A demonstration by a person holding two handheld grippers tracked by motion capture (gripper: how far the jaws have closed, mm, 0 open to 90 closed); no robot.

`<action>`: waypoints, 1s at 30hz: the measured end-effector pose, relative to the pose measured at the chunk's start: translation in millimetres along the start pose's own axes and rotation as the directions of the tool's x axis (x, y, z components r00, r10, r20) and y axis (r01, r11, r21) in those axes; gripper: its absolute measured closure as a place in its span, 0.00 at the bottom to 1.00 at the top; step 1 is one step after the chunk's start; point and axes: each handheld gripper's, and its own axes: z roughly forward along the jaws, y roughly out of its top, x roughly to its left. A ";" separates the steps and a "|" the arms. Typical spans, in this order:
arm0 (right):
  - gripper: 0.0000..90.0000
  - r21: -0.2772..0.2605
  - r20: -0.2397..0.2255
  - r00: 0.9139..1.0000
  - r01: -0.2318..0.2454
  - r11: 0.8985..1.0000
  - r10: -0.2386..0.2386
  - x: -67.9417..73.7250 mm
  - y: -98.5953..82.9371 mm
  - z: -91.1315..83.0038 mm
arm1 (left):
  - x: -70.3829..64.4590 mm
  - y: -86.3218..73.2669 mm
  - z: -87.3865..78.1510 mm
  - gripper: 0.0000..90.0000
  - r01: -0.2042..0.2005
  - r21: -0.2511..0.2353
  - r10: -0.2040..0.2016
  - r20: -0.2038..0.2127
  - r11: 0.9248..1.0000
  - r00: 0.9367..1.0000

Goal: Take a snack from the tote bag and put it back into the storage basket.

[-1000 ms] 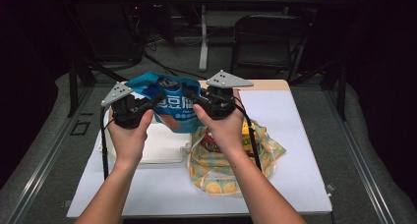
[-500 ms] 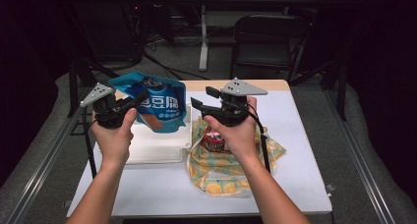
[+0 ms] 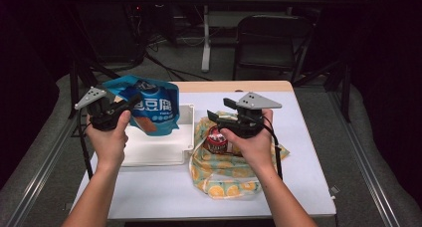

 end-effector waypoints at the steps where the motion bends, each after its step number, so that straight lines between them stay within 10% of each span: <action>1: 0.35 0.006 0.003 1.000 -0.004 1.000 0.004 -2.4 -4.6 -3.6 | 5.0 -0.9 0.5 1.00 0.002 0.000 -0.002 -0.003 1.000 1.000; 30: 0.34 0.034 0.092 0.993 -0.079 0.996 0.076 -29.3 -73.1 -58.5 | 69.1 -27.2 19.5 0.99 0.049 0.020 -0.048 -0.074 0.999 0.996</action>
